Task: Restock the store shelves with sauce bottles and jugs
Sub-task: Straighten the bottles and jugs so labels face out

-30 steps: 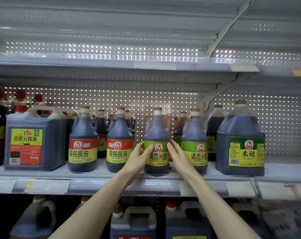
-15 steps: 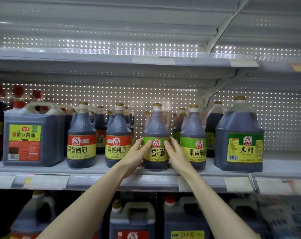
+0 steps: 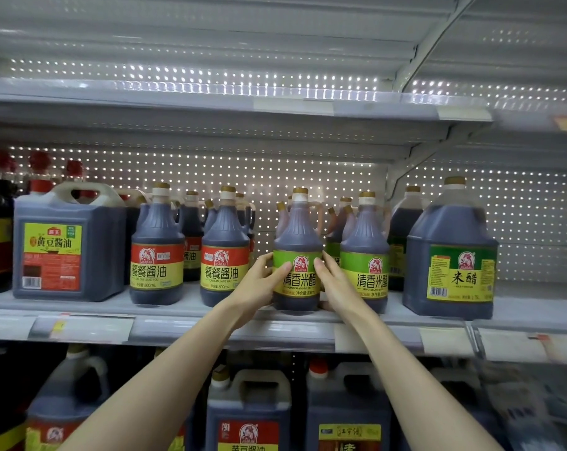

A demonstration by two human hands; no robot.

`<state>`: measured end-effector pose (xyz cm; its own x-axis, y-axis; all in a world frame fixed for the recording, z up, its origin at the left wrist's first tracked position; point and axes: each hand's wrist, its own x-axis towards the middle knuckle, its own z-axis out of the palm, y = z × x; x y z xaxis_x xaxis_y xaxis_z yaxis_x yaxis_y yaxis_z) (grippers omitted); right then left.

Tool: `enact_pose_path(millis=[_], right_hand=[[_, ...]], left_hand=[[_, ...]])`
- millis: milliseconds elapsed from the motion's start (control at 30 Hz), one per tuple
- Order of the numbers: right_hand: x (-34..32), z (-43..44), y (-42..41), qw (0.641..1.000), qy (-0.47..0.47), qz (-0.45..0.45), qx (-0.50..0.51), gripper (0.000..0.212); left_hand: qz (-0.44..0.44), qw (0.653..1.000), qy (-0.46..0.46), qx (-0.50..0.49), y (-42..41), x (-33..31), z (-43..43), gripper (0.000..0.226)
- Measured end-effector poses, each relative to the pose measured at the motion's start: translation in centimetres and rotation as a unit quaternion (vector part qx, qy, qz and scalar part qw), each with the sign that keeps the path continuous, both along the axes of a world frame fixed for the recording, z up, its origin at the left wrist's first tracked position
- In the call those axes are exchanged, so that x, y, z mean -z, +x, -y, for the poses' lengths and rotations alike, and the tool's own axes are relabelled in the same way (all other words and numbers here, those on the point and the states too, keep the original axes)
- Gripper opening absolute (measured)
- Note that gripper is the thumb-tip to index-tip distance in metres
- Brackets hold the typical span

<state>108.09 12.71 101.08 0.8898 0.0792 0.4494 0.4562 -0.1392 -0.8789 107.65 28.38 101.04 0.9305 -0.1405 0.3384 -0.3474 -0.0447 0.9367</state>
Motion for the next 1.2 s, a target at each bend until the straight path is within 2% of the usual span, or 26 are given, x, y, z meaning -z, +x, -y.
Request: enact_pose_path(millis=[1200], right_hand=[[0.1,0.4,-0.1,0.999,-0.044,0.015,0.026,0.047]], left_hand=[[0.036,0.999,0.009,-0.017,0.1,0.3,0.0,0.048]])
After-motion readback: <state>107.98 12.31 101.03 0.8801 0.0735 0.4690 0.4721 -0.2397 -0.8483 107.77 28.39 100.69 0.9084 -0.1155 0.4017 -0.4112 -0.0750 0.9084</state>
